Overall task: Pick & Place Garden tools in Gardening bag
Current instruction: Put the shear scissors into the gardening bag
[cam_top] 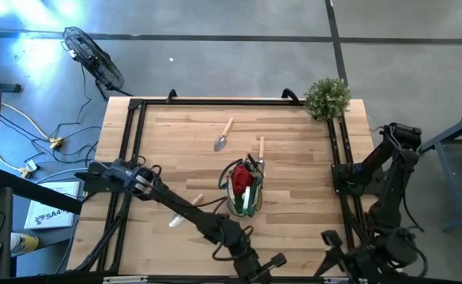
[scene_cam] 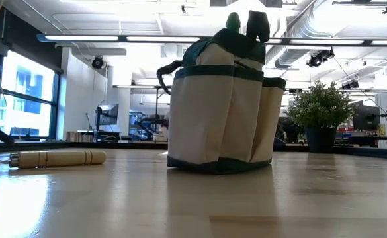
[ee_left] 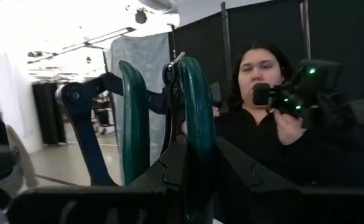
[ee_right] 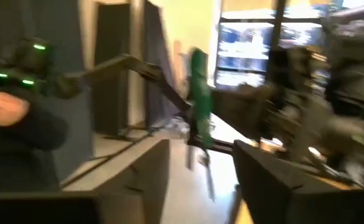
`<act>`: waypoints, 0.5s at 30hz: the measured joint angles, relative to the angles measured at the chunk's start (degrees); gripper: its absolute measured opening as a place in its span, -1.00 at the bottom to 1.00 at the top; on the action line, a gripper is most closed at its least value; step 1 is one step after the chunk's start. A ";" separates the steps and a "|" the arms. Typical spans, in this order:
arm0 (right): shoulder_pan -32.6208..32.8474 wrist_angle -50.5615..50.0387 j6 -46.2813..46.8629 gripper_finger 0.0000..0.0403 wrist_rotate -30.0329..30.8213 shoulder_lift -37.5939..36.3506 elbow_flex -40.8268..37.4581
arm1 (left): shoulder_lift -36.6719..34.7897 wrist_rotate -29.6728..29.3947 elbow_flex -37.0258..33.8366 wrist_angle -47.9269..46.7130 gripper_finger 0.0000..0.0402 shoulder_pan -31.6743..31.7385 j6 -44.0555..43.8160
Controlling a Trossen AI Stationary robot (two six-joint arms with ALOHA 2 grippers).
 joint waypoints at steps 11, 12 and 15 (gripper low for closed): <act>-5.32 4.60 -6.48 0.14 -5.89 4.16 2.12 | -0.02 1.56 0.00 -1.01 -0.78 3.28 -2.31; -5.39 4.56 -7.16 0.14 -4.84 4.57 2.73 | -0.02 1.33 0.00 -1.50 -0.78 3.42 -2.31; -5.51 3.48 -9.14 0.13 -0.36 5.81 4.99 | -0.04 0.14 0.00 -1.78 -0.78 3.87 -2.29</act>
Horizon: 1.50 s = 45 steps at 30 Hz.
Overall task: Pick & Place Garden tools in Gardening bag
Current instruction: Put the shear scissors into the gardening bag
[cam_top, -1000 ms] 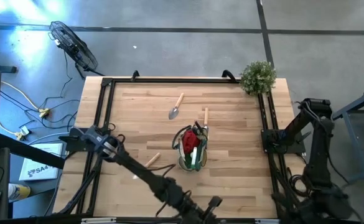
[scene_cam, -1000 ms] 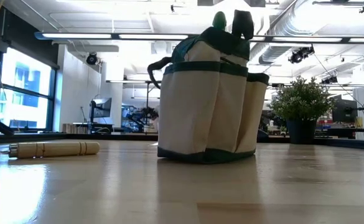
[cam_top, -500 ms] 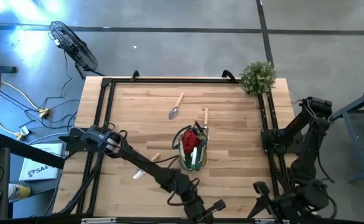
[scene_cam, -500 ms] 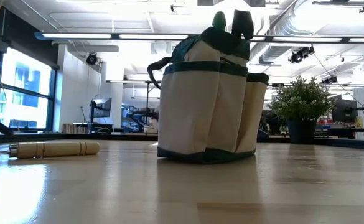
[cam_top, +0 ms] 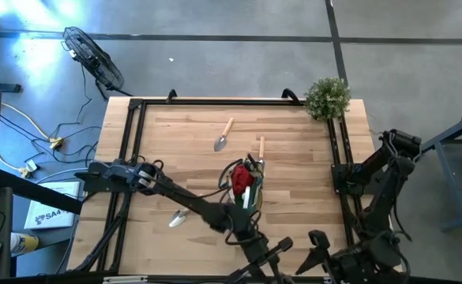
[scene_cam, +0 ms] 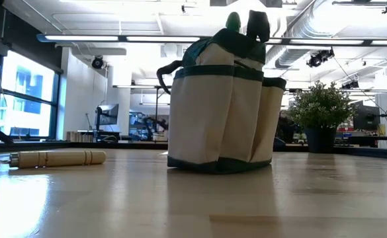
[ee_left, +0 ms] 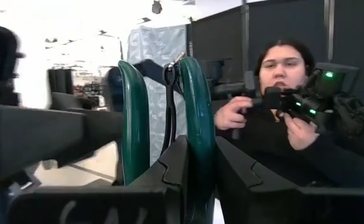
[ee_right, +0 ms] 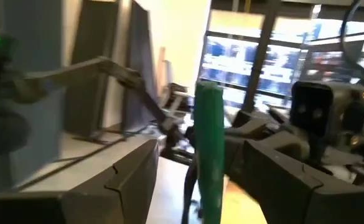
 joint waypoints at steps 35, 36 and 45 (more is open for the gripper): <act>-0.48 -3.56 -0.12 0.05 12.98 1.20 2.03 | -0.07 -5.00 0.04 -1.25 -0.78 0.89 4.57; -0.48 -3.58 -0.16 -0.01 13.17 1.20 2.03 | -0.07 -5.05 0.04 -1.38 -0.78 0.89 4.57; -0.76 -4.31 -3.35 -0.76 14.97 1.20 2.03 | -0.16 -3.02 0.09 -1.87 -0.78 1.42 4.75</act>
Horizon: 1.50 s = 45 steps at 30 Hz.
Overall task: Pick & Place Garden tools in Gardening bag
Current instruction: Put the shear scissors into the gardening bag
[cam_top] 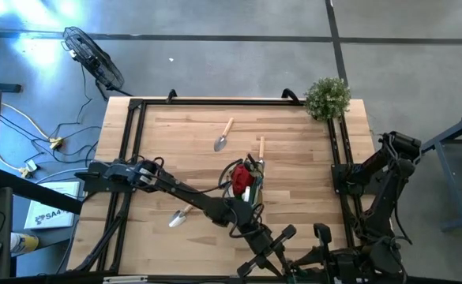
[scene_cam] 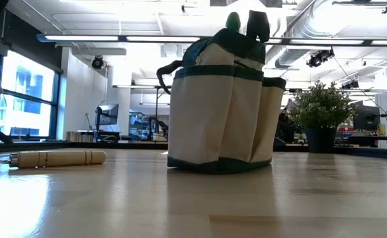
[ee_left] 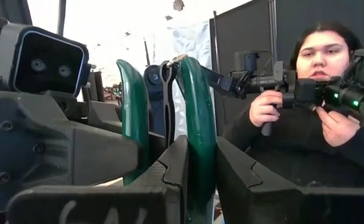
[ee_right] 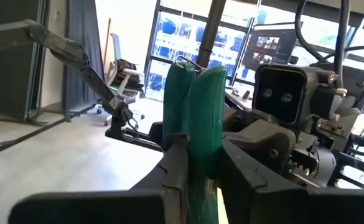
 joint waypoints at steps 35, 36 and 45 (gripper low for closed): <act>7.30 -7.89 12.83 -0.79 6.81 -0.02 -0.09 | -0.26 1.73 -0.01 -1.31 0.33 4.68 -15.56; 7.65 -7.99 13.66 -0.79 9.71 -0.02 -0.09 | -0.70 1.60 -0.04 -2.94 0.33 4.68 -14.79; 13.13 -7.98 14.99 -0.79 33.24 0.13 -0.09 | -11.96 -24.70 -0.06 -33.25 0.33 0.39 2.30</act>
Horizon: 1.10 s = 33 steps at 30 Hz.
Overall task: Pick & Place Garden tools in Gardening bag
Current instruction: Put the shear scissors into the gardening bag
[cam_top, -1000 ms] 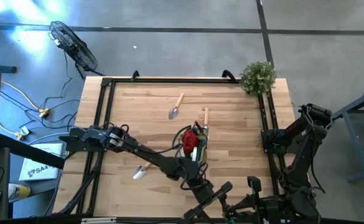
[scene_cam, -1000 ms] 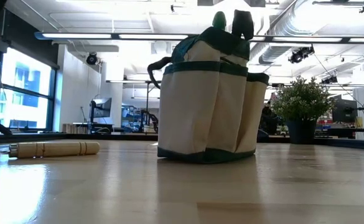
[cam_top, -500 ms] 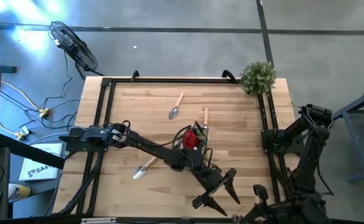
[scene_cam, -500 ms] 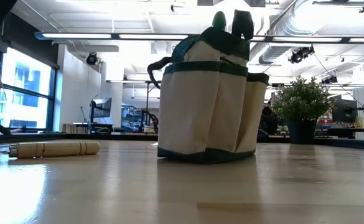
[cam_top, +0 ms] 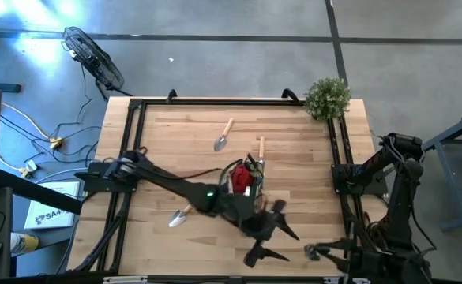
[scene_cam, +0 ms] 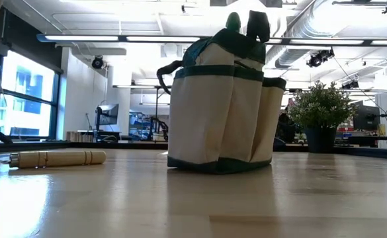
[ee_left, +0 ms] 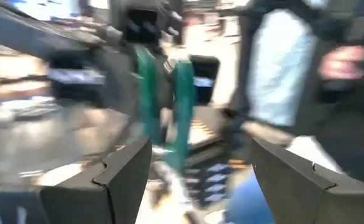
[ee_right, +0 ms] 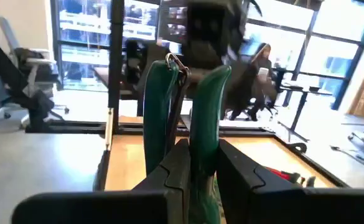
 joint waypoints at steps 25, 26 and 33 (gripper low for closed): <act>-26.27 22.39 17.27 -0.80 -24.06 20.75 3.03 | -18.84 -62.60 -0.03 -62.38 0.33 -26.50 -23.47; -27.15 25.56 13.47 -0.80 -24.25 22.75 5.10 | -18.84 -62.09 -0.03 -64.49 0.33 -27.05 -25.11; -32.80 24.61 -0.80 -0.80 -15.27 33.03 21.67 | -20.98 -59.51 -0.01 -77.14 0.33 -32.64 -36.08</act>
